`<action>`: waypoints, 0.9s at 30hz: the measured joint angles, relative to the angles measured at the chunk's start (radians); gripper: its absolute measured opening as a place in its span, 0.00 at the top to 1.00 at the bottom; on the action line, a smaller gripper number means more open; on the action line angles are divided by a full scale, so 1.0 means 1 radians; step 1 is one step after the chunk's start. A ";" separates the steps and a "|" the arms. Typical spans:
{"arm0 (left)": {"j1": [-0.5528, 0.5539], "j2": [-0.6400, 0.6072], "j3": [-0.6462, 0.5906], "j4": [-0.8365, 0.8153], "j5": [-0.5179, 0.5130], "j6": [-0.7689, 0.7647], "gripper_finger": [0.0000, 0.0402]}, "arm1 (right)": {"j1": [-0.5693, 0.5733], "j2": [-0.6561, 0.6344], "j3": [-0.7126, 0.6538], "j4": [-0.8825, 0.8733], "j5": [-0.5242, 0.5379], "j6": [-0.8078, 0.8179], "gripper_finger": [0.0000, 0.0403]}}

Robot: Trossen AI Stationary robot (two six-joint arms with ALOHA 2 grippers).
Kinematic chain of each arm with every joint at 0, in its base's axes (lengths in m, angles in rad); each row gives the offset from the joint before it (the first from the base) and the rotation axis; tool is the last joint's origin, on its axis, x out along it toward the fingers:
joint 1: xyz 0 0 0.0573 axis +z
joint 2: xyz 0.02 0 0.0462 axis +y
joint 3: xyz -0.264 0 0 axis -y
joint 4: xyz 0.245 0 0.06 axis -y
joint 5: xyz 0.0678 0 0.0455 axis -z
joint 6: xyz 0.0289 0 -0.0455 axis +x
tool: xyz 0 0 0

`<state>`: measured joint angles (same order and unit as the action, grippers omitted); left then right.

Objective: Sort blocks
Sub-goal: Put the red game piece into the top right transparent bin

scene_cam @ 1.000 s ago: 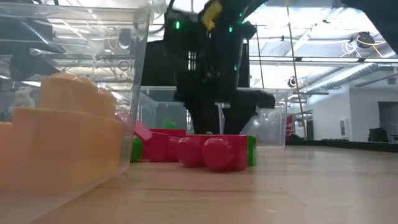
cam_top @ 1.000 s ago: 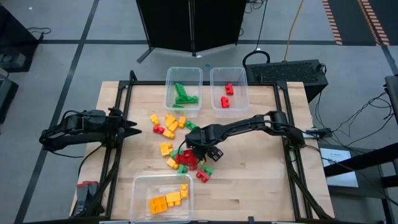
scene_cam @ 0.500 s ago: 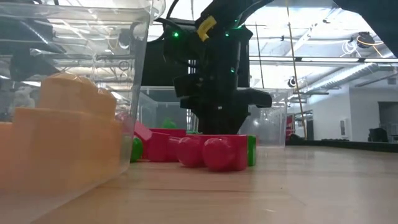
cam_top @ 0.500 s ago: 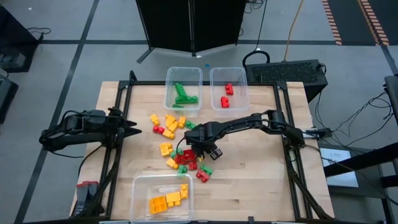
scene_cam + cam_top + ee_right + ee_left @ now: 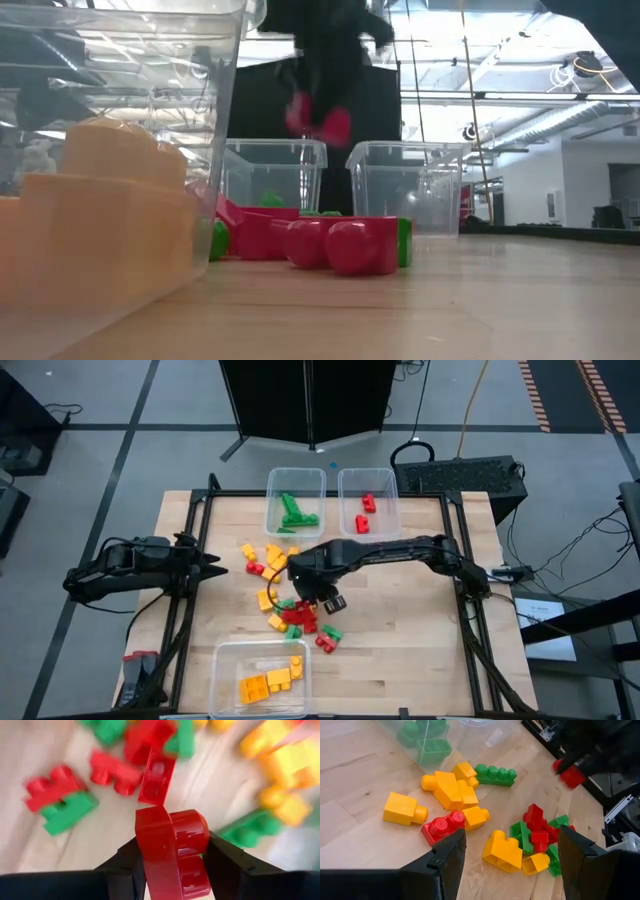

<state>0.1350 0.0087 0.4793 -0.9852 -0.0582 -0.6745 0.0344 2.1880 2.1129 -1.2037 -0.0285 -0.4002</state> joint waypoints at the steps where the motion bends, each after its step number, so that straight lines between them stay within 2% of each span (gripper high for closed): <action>1: 0.000 0.000 0.000 0.000 0.000 0.000 0.48 | -0.010 -0.007 0.036 -0.015 -0.003 -0.007 0.64; 7: 0.000 0.001 0.000 0.000 0.000 0.000 0.48 | -0.140 -0.131 0.088 -0.121 0.058 -0.027 0.64; 13: 0.000 0.003 0.000 0.000 0.000 0.001 0.48 | -0.358 -0.250 0.089 -0.123 0.131 0.028 0.64; 18: 0.000 0.003 0.000 0.000 0.000 0.001 0.48 | -0.508 -0.239 0.088 -0.134 0.155 0.085 0.64; 23: 0.000 0.003 0.000 0.000 0.000 0.001 0.48 | -0.583 -0.189 0.088 -0.173 0.155 0.041 0.64; 27: 0.000 0.003 0.000 0.000 0.000 0.000 0.48 | -0.625 -0.174 0.088 -0.160 0.064 0.041 0.63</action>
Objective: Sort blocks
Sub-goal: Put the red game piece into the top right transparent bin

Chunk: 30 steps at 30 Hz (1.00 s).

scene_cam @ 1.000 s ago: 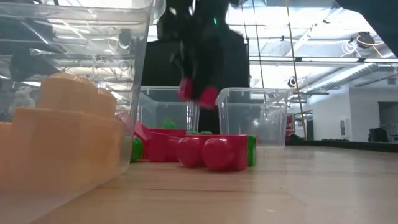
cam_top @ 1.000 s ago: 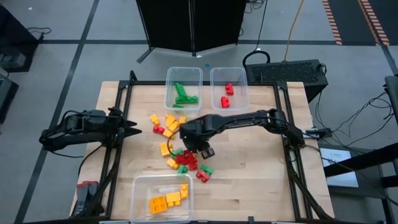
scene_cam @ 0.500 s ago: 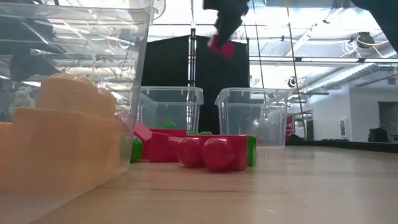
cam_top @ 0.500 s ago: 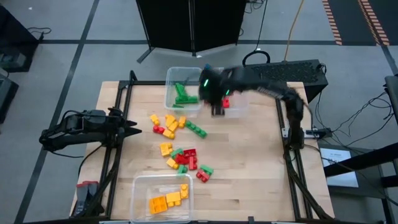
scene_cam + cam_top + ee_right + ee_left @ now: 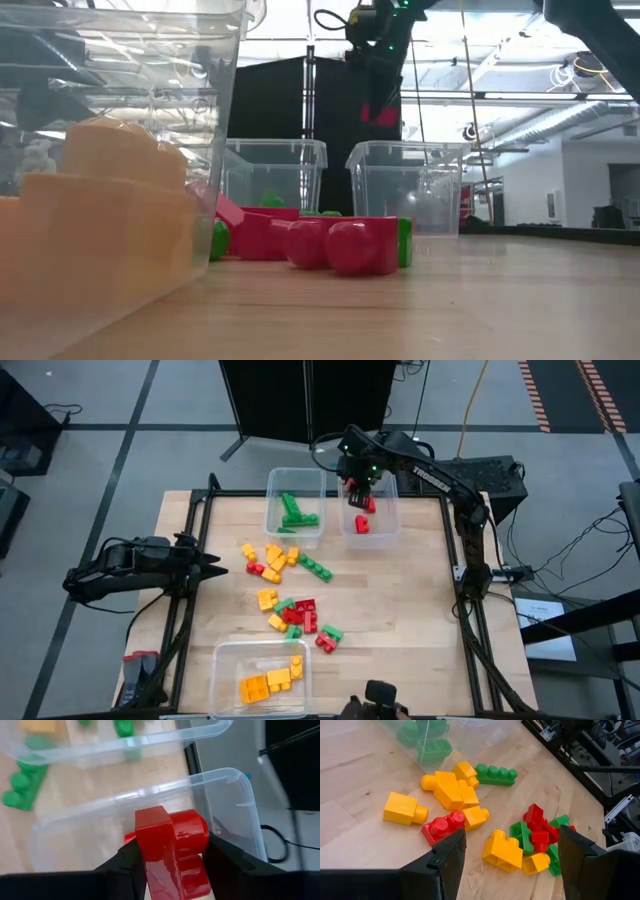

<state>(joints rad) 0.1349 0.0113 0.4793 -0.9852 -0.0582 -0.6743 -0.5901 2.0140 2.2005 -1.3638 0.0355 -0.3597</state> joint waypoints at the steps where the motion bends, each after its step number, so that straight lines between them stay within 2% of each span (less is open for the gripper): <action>1: 0.000 0.000 0.000 0.000 0.000 0.000 0.48 | -0.009 0.000 0.000 0.001 -0.026 0.006 0.61; 7: 0.000 0.000 0.000 0.000 0.000 0.000 0.48 | -0.028 0.019 0.000 -0.041 -0.038 0.038 0.33; 11: 0.000 0.000 0.000 0.000 0.000 0.000 0.48 | -0.028 0.020 0.000 -0.065 -0.058 0.063 0.26; 15: 0.000 0.000 0.000 0.000 0.000 0.000 0.48 | -0.004 0.001 0.000 -0.049 -0.249 0.085 0.28; 19: 0.000 0.000 0.000 0.000 0.000 0.000 0.48 | 0.080 -0.044 0.000 0.039 -0.586 0.189 0.31; 21: 0.000 0.000 0.000 0.000 0.000 0.000 0.48 | 0.157 -0.062 0.000 0.097 -0.669 0.233 0.33; 23: 0.000 0.000 0.000 0.000 0.000 0.000 0.48 | 0.258 -0.068 0.001 0.134 -0.641 0.237 0.33; 28: 0.000 0.000 0.000 0.000 0.000 0.000 0.48 | 0.486 -0.030 0.001 0.100 -0.355 0.133 0.35; 30: 0.000 0.000 0.000 0.000 0.000 0.000 0.48 | 0.544 -0.001 -0.017 0.111 -0.327 0.116 0.35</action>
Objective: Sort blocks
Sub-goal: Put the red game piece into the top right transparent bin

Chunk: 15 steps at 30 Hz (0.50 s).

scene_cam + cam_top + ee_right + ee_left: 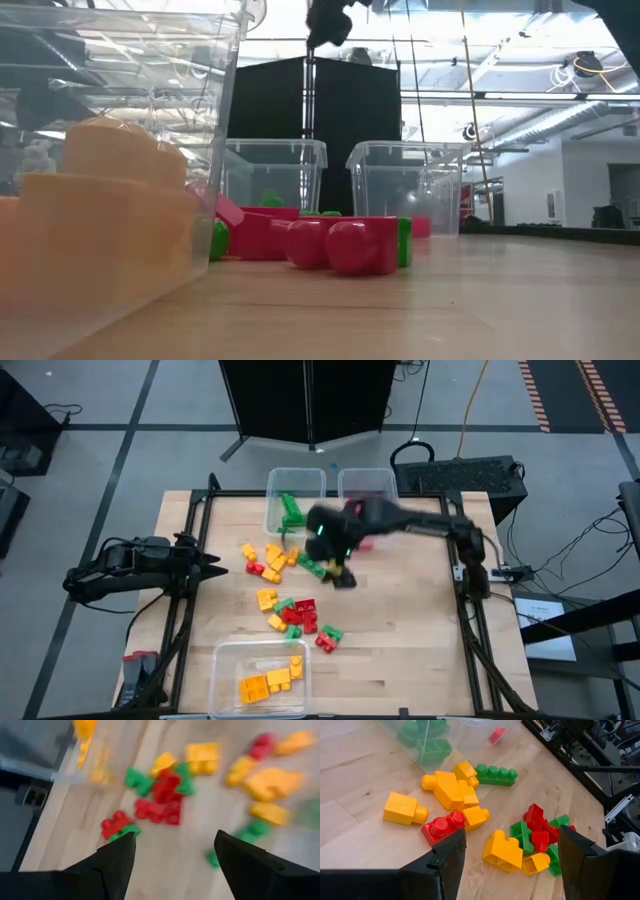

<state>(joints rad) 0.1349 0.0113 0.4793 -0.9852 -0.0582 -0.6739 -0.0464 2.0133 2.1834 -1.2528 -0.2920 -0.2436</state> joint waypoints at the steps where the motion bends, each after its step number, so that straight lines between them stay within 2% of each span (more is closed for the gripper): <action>1: 0.000 0.000 0.000 0.000 0.000 0.000 0.48 | 0.020 0.013 -0.018 0.021 0.001 -0.001 0.35; 6: 0.000 0.001 0.000 -0.001 0.000 0.000 0.48 | 0.063 0.034 -0.150 0.196 0.004 0.038 0.35; 15: 0.000 0.000 0.000 -0.001 0.000 0.000 0.48 | 0.064 0.035 -0.501 0.619 0.009 0.144 0.35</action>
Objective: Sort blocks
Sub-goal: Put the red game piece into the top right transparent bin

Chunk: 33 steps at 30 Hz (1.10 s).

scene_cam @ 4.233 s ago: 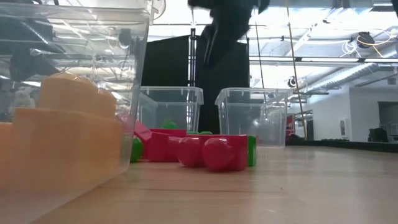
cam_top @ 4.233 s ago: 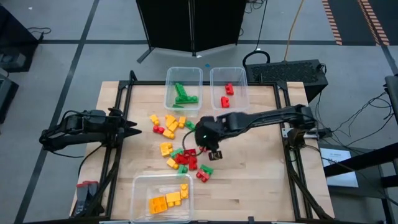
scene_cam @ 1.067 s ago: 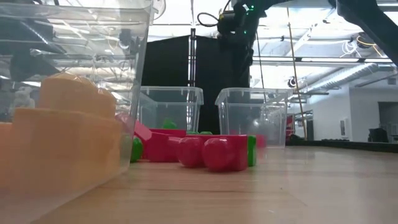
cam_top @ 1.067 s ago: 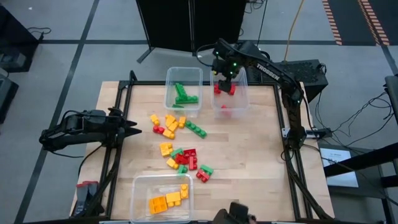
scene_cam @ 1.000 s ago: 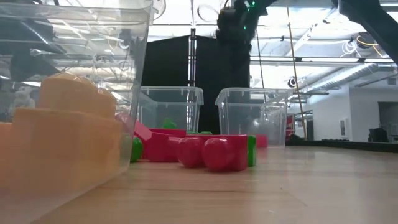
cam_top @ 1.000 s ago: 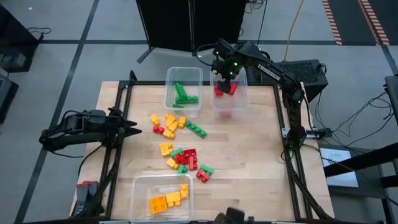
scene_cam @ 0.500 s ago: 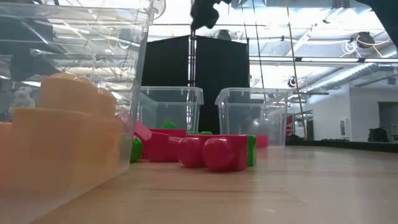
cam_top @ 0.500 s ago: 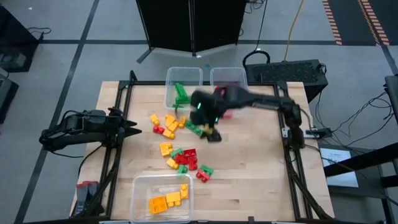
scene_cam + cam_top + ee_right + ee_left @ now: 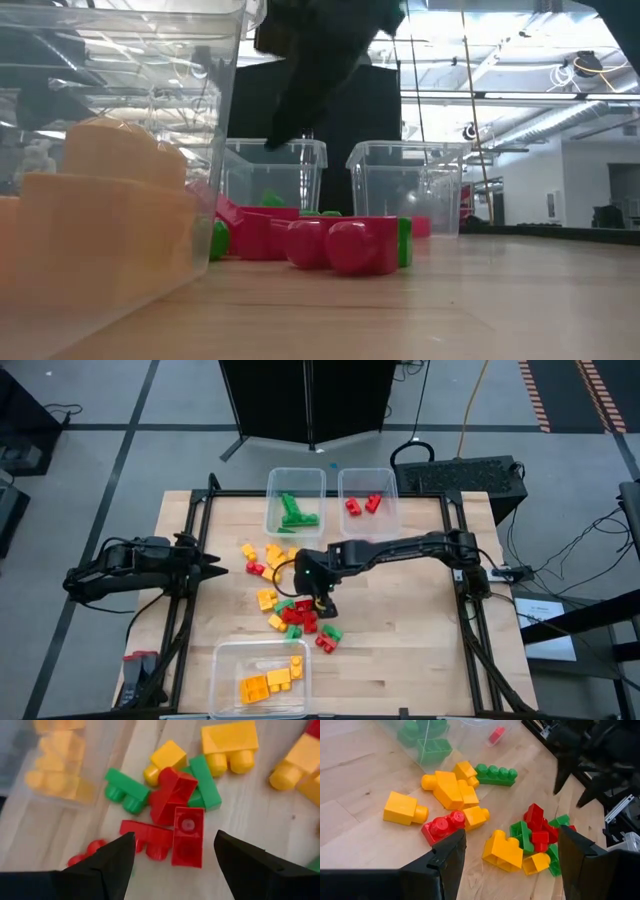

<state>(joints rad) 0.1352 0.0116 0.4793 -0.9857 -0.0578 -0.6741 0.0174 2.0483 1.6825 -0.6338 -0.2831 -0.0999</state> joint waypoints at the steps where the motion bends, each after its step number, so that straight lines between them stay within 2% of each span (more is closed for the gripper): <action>1: 0.000 0.000 0.000 0.000 0.000 0.000 0.48 | 0.000 0.000 -0.035 0.047 0.007 0.017 0.35; 5: 0.000 0.000 0.000 0.000 0.000 -0.001 0.48 | 0.000 0.000 -0.138 0.193 0.068 0.066 0.35; 10: 0.000 0.000 0.000 0.000 0.000 -0.001 0.48 | 0.003 0.010 -0.231 0.331 0.076 0.137 0.35; 22: 0.000 0.007 0.000 0.004 -0.024 -0.027 0.48 | 0.024 0.077 -0.267 0.396 0.087 0.247 0.36; 26: 0.000 0.008 0.000 0.004 -0.026 -0.028 0.48 | 0.026 0.075 -0.268 0.401 0.121 0.249 0.47; 31: 0.000 0.008 0.000 0.004 -0.027 -0.037 0.48 | 0.024 0.069 -0.268 0.387 0.127 0.256 0.72; 33: 0.000 0.008 0.000 0.004 -0.030 -0.046 0.48 | 0.023 0.069 -0.268 0.381 0.121 0.269 0.73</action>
<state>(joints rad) 0.1352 0.0193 0.4797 -0.9821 -0.0881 -0.7198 0.0402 2.1174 1.4147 -0.2525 -0.1621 0.1693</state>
